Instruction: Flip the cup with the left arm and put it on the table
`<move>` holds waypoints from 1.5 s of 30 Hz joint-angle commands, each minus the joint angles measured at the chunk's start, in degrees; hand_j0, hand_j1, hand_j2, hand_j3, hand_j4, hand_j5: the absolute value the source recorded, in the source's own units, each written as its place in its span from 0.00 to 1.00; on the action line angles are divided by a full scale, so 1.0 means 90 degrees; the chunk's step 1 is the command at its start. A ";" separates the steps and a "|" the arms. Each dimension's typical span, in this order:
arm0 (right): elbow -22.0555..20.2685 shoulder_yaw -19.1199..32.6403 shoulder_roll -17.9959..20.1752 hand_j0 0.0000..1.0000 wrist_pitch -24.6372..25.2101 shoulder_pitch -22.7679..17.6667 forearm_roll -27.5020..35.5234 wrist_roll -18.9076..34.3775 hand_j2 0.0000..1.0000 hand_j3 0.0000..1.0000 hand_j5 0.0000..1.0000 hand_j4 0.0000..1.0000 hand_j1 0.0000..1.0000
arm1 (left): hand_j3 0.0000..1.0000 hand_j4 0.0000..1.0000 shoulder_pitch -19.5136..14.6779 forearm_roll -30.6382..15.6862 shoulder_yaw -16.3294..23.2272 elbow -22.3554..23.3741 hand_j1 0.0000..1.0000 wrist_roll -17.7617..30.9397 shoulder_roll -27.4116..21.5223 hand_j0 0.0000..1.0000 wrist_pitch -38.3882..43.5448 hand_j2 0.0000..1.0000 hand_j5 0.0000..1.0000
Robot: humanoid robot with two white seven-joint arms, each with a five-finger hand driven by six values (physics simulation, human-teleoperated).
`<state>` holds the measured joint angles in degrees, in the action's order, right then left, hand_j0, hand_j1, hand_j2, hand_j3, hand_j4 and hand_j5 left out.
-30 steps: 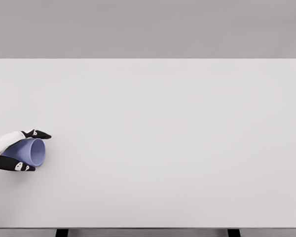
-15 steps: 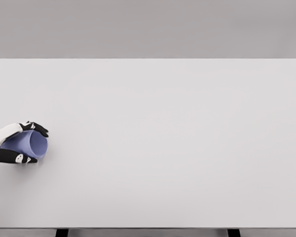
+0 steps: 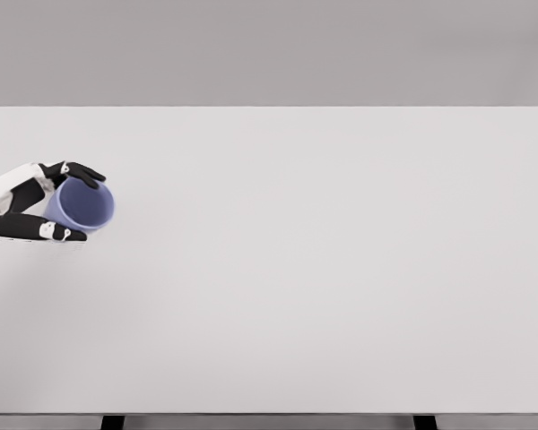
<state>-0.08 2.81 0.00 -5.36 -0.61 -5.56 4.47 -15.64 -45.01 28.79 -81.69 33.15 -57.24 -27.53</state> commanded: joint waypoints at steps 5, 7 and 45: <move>0.0000 0.0001 0.0000 1.00 0.0000 0.0010 0.0002 0.0001 1.00 1.00 1.00 1.00 1.00 | 0.58 0.58 -0.0294 -0.0497 -0.0357 0.1419 0.58 0.0206 0.1643 0.58 -0.0018 0.58 0.58; 0.0000 0.0001 0.0000 1.00 0.0000 0.0000 0.0002 0.0001 1.00 1.00 1.00 1.00 1.00 | 0.58 0.58 -0.0479 -0.0497 -0.0416 0.1849 0.58 0.0206 0.1946 0.58 -0.0018 0.58 0.58; 0.0000 0.0001 0.0000 1.00 0.0000 0.0000 0.0002 0.0001 1.00 1.00 1.00 1.00 1.00 | 0.75 0.75 -0.1427 0.0596 -0.1226 0.3949 0.75 0.0206 0.4349 0.75 0.0119 0.75 0.75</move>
<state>-0.09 2.81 0.00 -5.36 -0.62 -5.55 4.47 -28.39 -39.32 17.80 -46.04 34.99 -18.08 -26.37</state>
